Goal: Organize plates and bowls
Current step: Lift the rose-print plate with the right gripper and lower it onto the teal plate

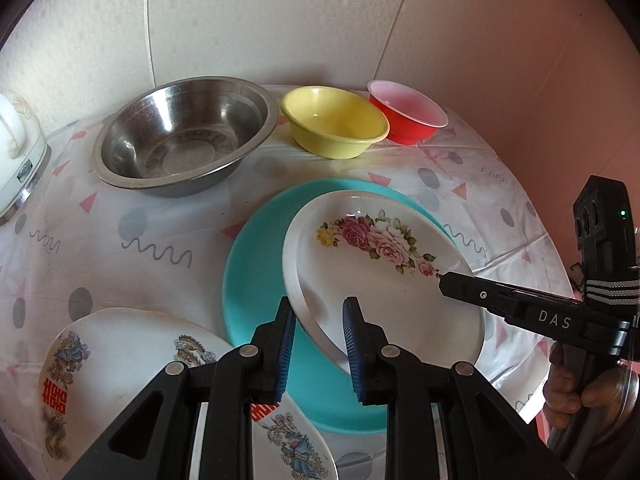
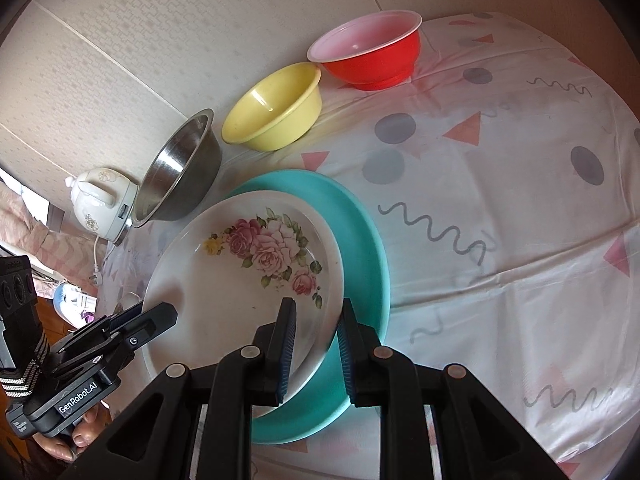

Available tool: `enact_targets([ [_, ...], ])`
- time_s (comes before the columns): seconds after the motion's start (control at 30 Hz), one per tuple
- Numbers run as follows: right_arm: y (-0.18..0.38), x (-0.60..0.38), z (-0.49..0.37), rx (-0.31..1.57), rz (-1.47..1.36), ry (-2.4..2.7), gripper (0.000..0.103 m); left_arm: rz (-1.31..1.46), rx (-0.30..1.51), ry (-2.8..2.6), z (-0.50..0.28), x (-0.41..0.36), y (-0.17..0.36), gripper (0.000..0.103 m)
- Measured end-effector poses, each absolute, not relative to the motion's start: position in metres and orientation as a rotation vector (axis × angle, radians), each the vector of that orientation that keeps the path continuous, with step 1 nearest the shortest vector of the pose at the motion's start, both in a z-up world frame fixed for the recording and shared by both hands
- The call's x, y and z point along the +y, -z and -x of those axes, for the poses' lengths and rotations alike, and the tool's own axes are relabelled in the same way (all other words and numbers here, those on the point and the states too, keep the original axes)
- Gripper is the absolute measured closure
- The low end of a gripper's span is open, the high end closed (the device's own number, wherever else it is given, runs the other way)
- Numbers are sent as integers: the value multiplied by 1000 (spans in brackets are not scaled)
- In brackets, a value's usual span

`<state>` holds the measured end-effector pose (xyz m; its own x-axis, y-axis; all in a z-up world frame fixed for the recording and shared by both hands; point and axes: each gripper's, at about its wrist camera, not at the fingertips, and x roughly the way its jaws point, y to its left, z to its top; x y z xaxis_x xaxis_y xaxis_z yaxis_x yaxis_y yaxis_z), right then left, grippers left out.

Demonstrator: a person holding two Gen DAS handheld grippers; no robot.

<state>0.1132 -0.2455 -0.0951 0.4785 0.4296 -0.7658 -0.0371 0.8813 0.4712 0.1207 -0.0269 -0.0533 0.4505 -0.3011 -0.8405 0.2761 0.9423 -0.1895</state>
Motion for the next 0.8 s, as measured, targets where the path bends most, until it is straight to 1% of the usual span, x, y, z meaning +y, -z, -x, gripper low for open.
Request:
enact_targets([
  [0.27,94,-245,-112,1037,-396,-306,81,-25,1066,327,-122,-30,61,79],
  [0.4,91,-244,-111,1026,-390,-307,79,-28,1038,343,-118,-29,53,79],
  [0.57,87,-248,-110,1000,-390,-284,79,-34,1026,340,-118,-30,51,79],
  [0.63,86,-247,-110,993,-367,-275,82,-38,1036,327,-120,-30,54,79],
  [0.7,86,-243,-109,989,-336,-263,87,-50,1043,316,-119,-31,56,79],
  [0.8,85,-237,-106,986,-288,-258,90,-54,1031,322,-116,-32,53,79],
])
